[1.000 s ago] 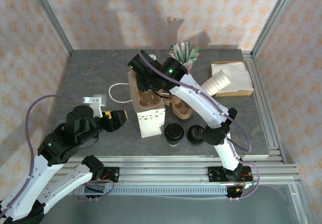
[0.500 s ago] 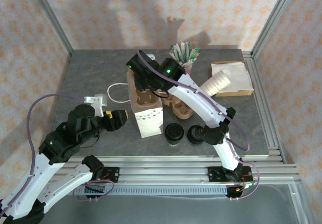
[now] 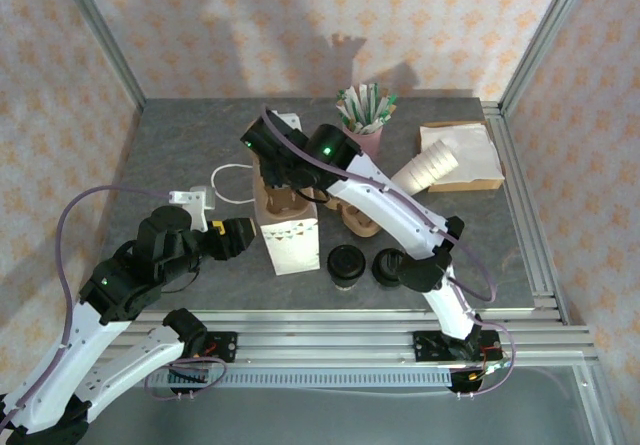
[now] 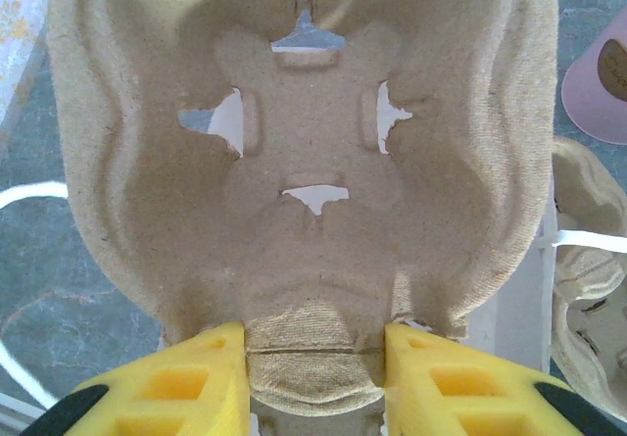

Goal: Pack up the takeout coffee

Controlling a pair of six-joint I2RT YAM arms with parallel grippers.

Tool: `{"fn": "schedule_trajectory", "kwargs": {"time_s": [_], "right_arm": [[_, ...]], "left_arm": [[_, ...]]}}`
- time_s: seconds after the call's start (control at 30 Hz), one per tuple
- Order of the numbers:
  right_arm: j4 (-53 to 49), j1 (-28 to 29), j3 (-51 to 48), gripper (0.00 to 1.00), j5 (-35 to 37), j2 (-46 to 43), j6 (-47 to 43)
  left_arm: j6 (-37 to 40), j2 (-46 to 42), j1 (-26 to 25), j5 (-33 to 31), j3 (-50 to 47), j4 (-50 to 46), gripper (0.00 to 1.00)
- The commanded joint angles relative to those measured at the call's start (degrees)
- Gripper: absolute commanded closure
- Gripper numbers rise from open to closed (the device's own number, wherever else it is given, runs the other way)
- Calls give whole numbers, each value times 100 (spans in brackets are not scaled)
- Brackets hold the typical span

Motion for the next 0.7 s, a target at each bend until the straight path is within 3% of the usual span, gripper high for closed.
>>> {"fn": "schedule_trajectory", "kwargs": {"time_s": [0.0,0.67], "right_arm": [[-38,59,217,65,367,-69,82],[300,268,191,65,623,-371,224]], "left_arm": [[-90,21,-26,-87,-15,109,29],[-205,35,-20,-205,9,63,29]]}}
